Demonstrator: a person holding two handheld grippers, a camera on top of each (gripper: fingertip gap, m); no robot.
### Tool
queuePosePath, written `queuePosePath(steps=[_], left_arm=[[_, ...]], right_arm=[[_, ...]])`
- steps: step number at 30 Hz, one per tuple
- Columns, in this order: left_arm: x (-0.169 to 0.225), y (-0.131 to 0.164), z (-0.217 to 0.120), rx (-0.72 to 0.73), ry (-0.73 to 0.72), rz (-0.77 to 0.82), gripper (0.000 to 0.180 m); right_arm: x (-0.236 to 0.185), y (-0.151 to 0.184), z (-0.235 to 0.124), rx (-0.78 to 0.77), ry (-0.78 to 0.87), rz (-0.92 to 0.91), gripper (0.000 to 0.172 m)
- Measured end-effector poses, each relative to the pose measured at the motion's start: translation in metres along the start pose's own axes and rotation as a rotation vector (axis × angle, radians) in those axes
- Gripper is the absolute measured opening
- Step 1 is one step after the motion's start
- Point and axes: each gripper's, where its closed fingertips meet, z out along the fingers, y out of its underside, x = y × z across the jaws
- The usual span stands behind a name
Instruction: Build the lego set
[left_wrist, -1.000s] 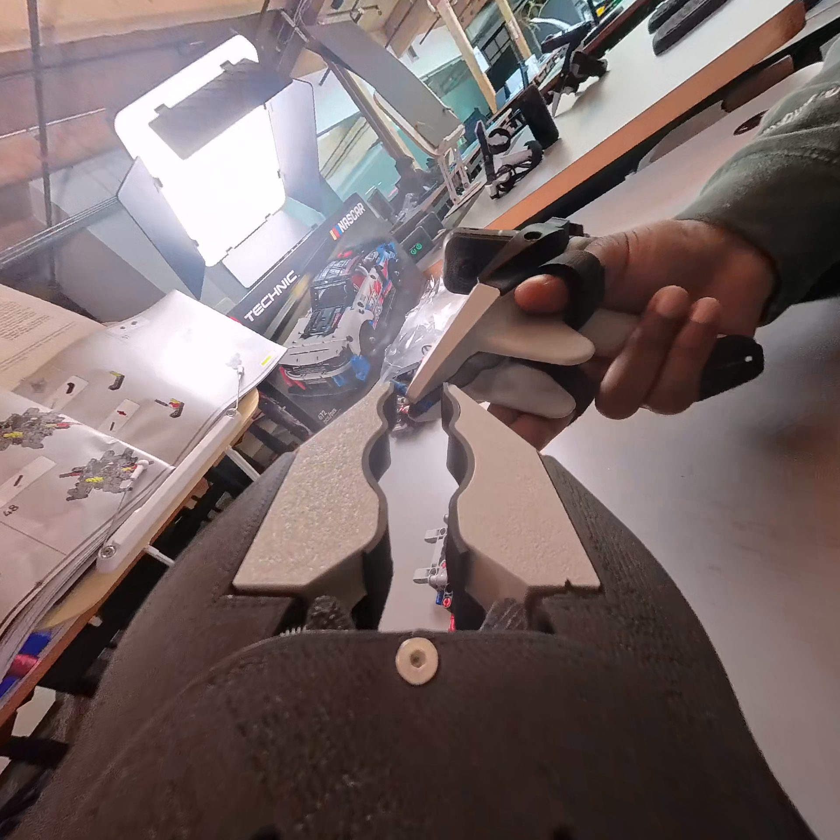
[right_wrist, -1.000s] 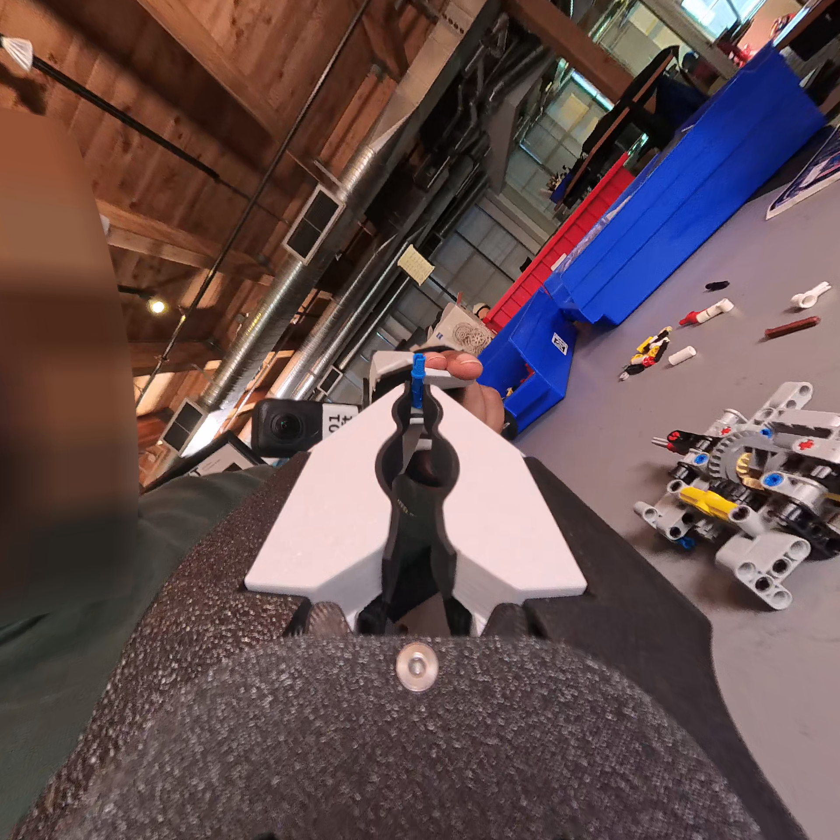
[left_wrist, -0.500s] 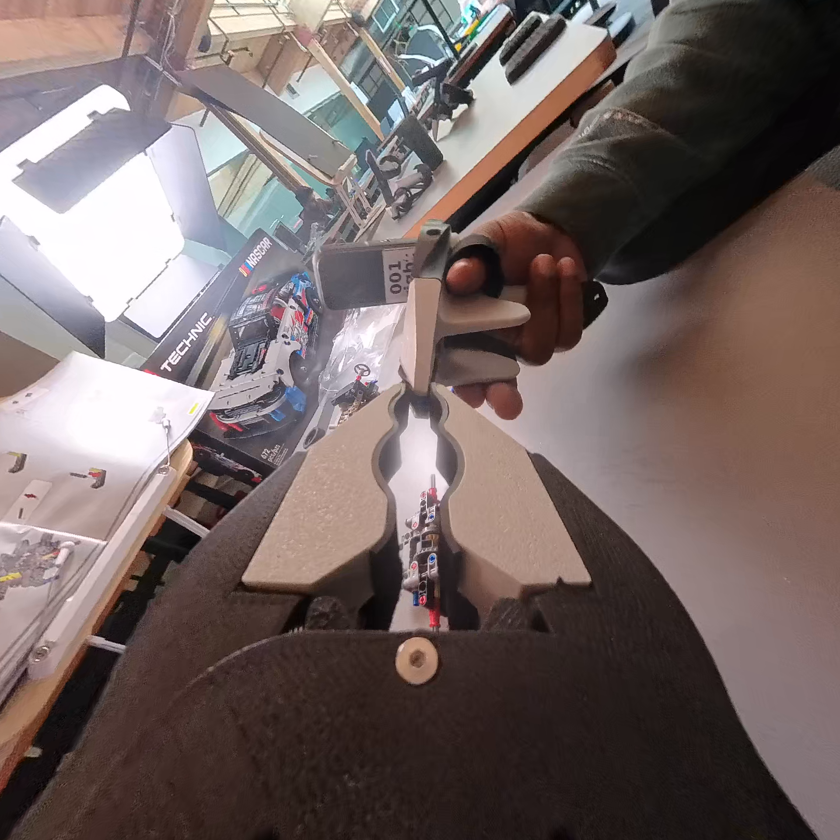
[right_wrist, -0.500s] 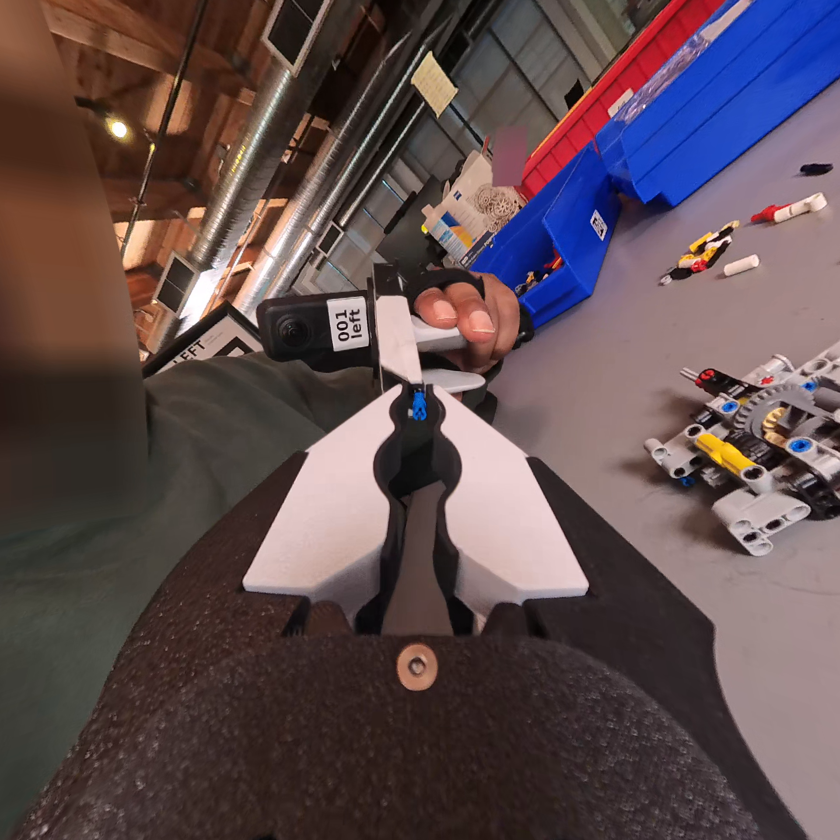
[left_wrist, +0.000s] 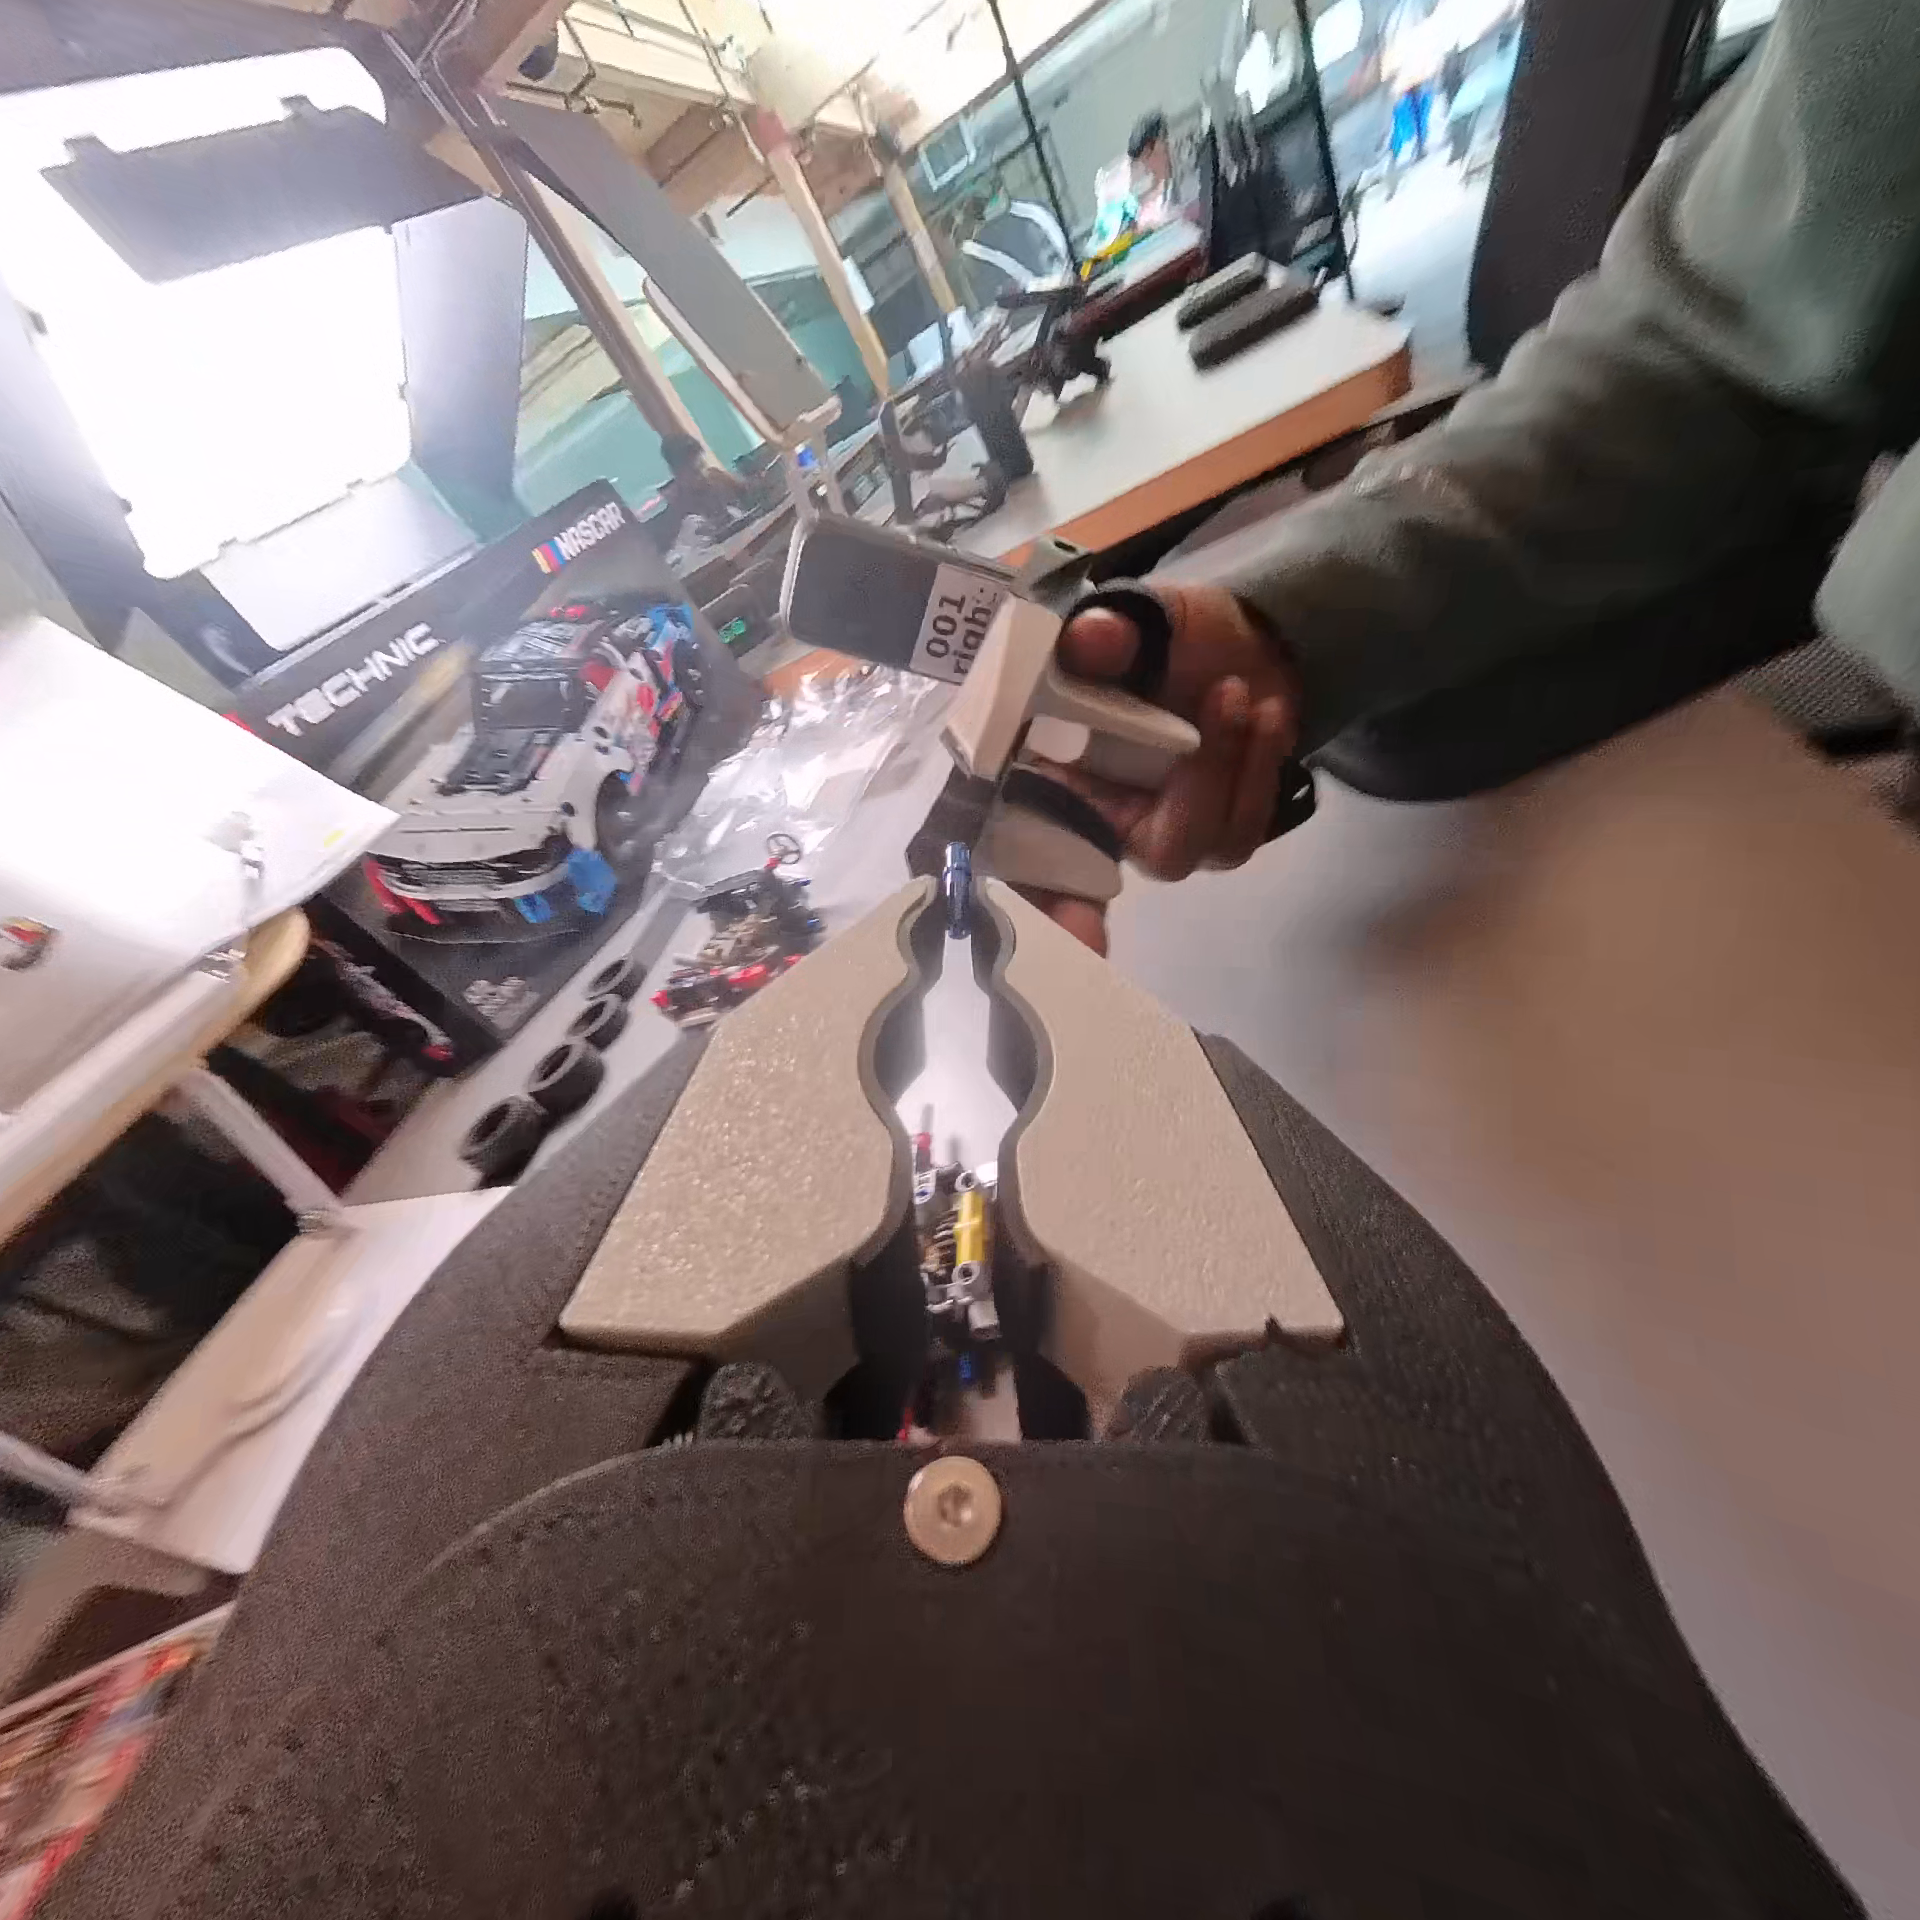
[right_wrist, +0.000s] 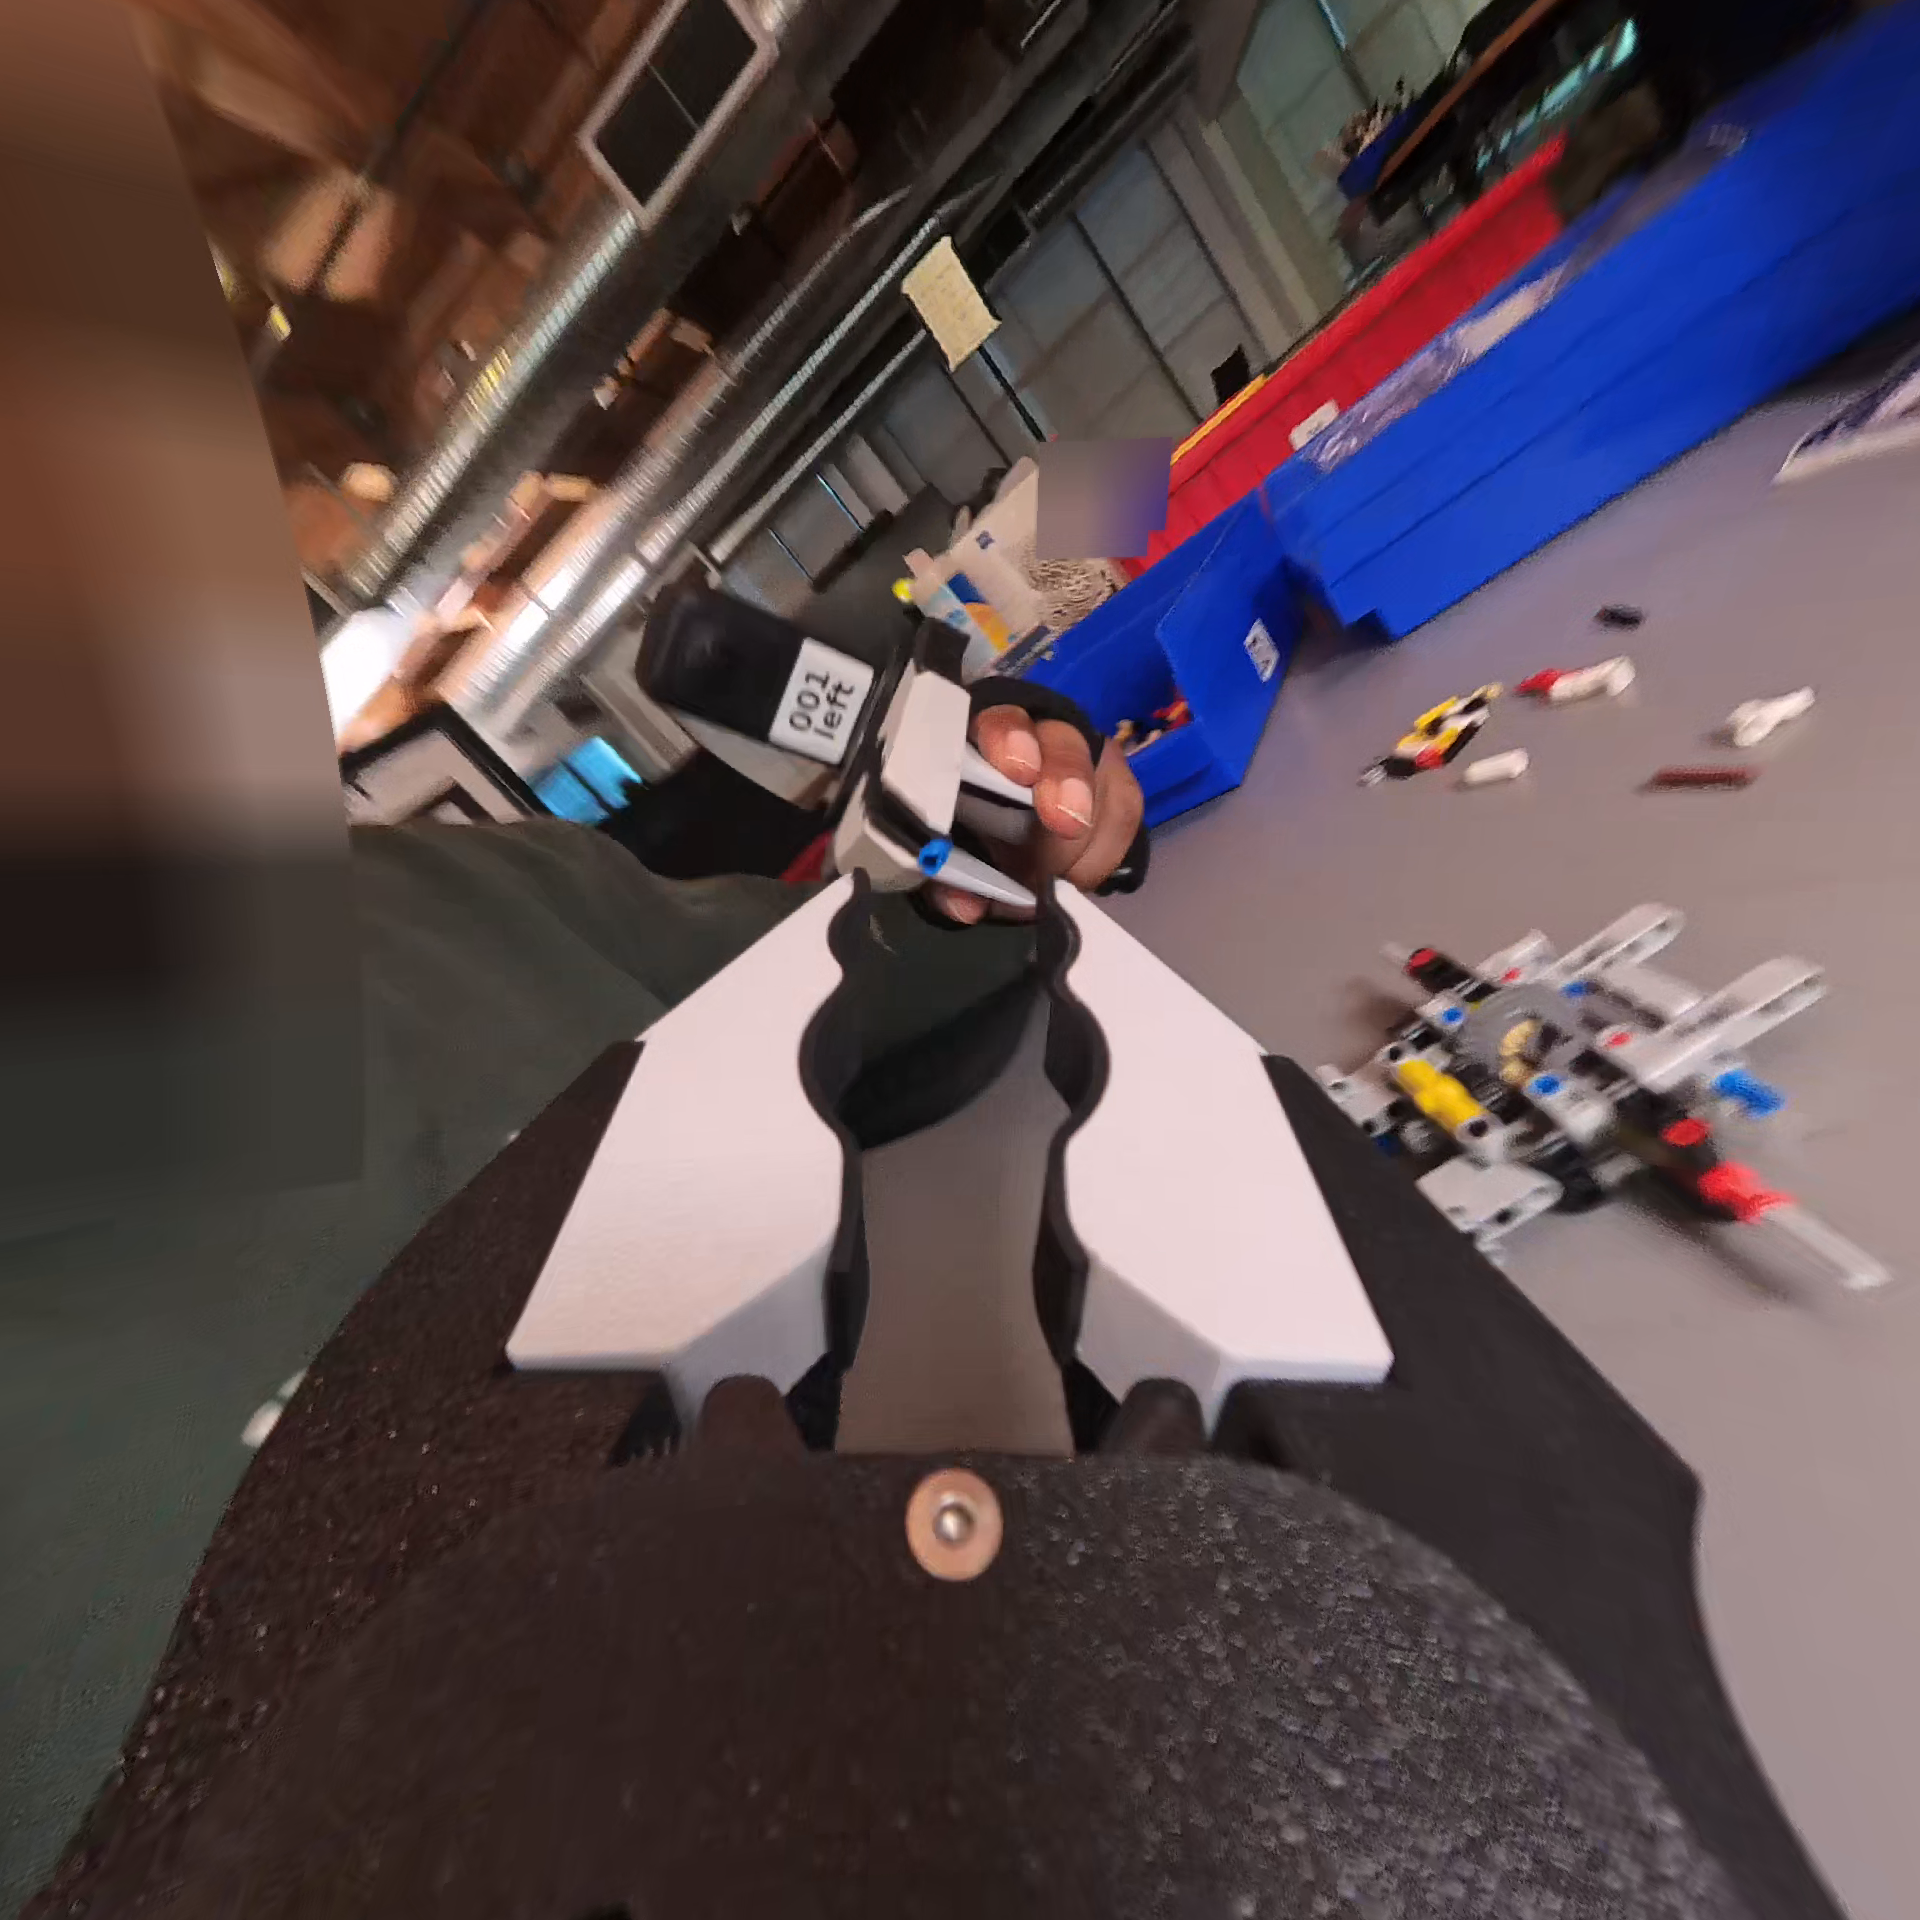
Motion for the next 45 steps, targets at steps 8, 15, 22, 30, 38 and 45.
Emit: queuePosePath(steps=[8, 15, 22, 30, 38, 45], left_arm=[[0.01, -0.005, 0.003, 0.1, 0.233, -0.48, 0.002], [0.032, -0.002, 0.011, 0.063, 0.388, -0.658, 0.003], [0.035, -0.007, 0.009, 0.099, 0.466, -0.778, 0.002], [0.032, -0.009, 0.008, 0.152, 0.557, -1.007, 0.002], [-0.007, 0.039, 0.005, -0.051, 0.205, -0.721, 0.019], [-0.009, 0.109, 0.008, -0.552, 0.051, -0.335, 0.03]], right_arm=[[-0.016, 0.021, 0.001, -0.199, 0.215, -0.989, 0.028], [-0.024, 0.027, 0.005, -0.223, 0.225, -1.124, 0.012], [-0.027, 0.031, 0.007, -0.244, 0.23, -1.185, 0.004], [-0.028, 0.03, 0.009, -0.26, 0.256, -1.193, 0.003], [-0.002, 0.011, -0.012, -0.249, 0.315, -1.0, 0.002], [0.026, -0.014, -0.05, -0.195, 0.428, -0.877, 0.002]])
